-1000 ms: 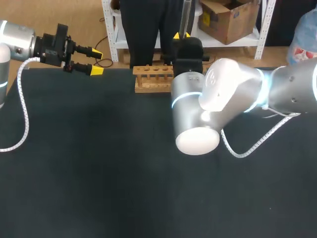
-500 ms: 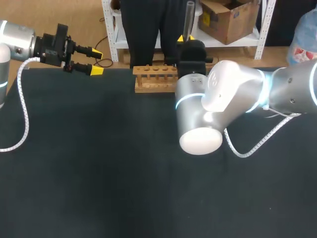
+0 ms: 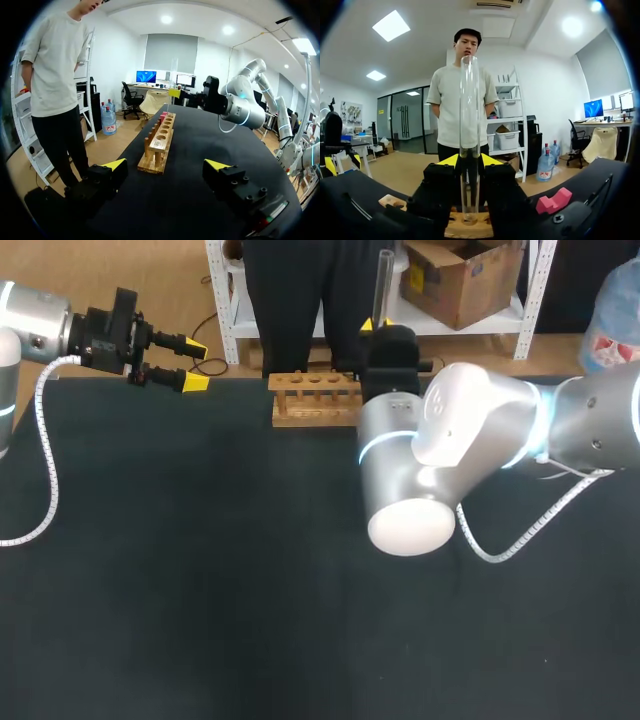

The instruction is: Grasp the test tube, adjust it, and insert it.

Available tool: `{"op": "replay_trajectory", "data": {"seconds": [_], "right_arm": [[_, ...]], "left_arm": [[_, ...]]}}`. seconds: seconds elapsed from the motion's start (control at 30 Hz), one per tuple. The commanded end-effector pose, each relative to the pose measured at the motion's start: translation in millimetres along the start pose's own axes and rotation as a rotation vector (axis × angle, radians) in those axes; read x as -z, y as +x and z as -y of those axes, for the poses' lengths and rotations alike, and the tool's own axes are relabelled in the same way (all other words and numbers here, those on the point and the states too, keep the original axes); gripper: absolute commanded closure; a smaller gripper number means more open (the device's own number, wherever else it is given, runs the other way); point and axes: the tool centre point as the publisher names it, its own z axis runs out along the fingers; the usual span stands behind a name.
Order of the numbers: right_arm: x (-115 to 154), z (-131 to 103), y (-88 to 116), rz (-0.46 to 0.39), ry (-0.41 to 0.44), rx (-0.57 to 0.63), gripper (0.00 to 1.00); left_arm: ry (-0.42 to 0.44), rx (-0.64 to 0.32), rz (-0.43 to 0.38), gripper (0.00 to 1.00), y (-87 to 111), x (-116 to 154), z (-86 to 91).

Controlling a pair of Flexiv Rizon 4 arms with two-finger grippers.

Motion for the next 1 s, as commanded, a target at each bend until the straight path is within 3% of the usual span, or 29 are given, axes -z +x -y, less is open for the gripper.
{"op": "replay_trajectory", "data": {"seconds": [0.03, 1.0], "right_arm": [[-0.4, 2.5, 1.6, 0.001, -0.099, -0.002, 1.0], [-3.0, -0.2, 23.7, -0.022, -0.092, -0.012, 1.0]], "left_arm": [[-0.008, -0.002, 0.001, 0.0, 0.3, -0.2, 3.0], [-0.008, -0.002, 0.001, 0.0, 0.3, -0.2, 3.0]]}}
